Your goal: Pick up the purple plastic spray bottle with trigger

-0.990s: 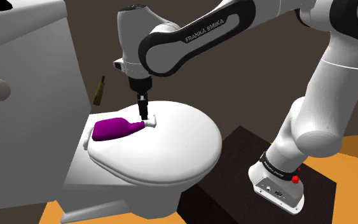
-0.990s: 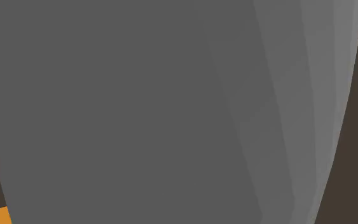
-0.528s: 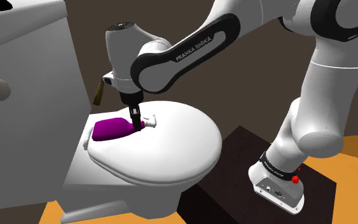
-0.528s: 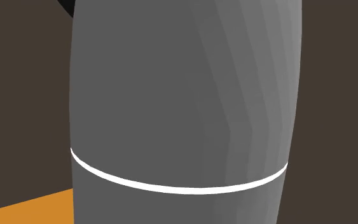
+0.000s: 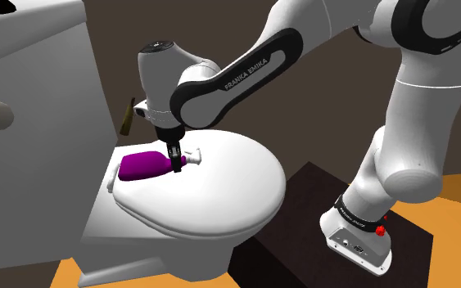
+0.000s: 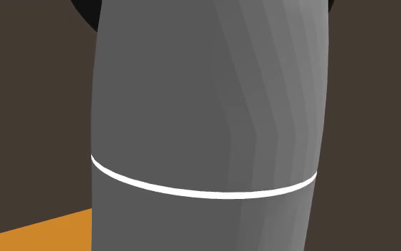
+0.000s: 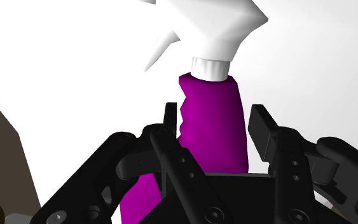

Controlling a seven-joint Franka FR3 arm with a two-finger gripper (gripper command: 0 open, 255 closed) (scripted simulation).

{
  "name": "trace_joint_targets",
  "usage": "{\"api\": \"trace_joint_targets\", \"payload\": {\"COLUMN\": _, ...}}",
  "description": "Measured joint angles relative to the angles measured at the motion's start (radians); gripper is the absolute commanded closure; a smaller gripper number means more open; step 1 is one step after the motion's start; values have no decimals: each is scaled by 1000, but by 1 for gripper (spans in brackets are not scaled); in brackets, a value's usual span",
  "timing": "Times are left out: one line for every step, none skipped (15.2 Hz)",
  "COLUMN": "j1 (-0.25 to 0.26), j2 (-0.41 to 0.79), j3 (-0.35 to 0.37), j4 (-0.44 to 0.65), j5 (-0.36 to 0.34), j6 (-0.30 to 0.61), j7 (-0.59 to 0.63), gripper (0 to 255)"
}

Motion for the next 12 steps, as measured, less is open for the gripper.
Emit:
{"api": "trace_joint_targets", "payload": {"j1": 0, "j2": 0, "j3": 0, "j4": 0, "j5": 0, "j6": 0, "j7": 0, "gripper": 255}}
{"api": "trace_joint_targets", "payload": {"j1": 0, "j2": 0, "j3": 0, "j4": 0, "j5": 0, "j6": 1, "j7": 0, "gripper": 255}}
{"api": "trace_joint_targets", "payload": {"j1": 0, "j2": 0, "j3": 0, "j4": 0, "j5": 0, "j6": 1, "j7": 0, "gripper": 255}}
{"api": "trace_joint_targets", "payload": {"j1": 0, "j2": 0, "j3": 0, "j4": 0, "j5": 0, "j6": 1, "j7": 0, "gripper": 255}}
{"api": "trace_joint_targets", "payload": {"j1": 0, "j2": 0, "j3": 0, "j4": 0, "j5": 0, "j6": 1, "j7": 0, "gripper": 255}}
{"api": "trace_joint_targets", "payload": {"j1": 0, "j2": 0, "j3": 0, "j4": 0, "j5": 0, "j6": 1, "j7": 0, "gripper": 255}}
{"api": "trace_joint_targets", "payload": {"j1": 0, "j2": 0, "j3": 0, "j4": 0, "j5": 0, "j6": 1, "j7": 1, "gripper": 255}}
{"api": "trace_joint_targets", "payload": {"j1": 0, "j2": -2, "j3": 1, "j4": 1, "j5": 1, "j6": -3, "j7": -1, "gripper": 255}}
{"api": "trace_joint_targets", "payload": {"j1": -1, "j2": -6, "j3": 1, "j4": 7, "j5": 4, "j6": -13, "j7": -4, "gripper": 255}}
{"api": "trace_joint_targets", "payload": {"j1": -1, "j2": -12, "j3": 3, "j4": 13, "j5": 8, "j6": -23, "j7": -6, "gripper": 255}}
{"api": "trace_joint_targets", "payload": {"j1": -2, "j2": -21, "j3": 5, "j4": 17, "j5": 13, "j6": -35, "j7": -10, "gripper": 255}}
{"api": "trace_joint_targets", "payload": {"j1": -3, "j2": -29, "j3": 6, "j4": 19, "j5": 17, "j6": -44, "j7": -14, "gripper": 255}}
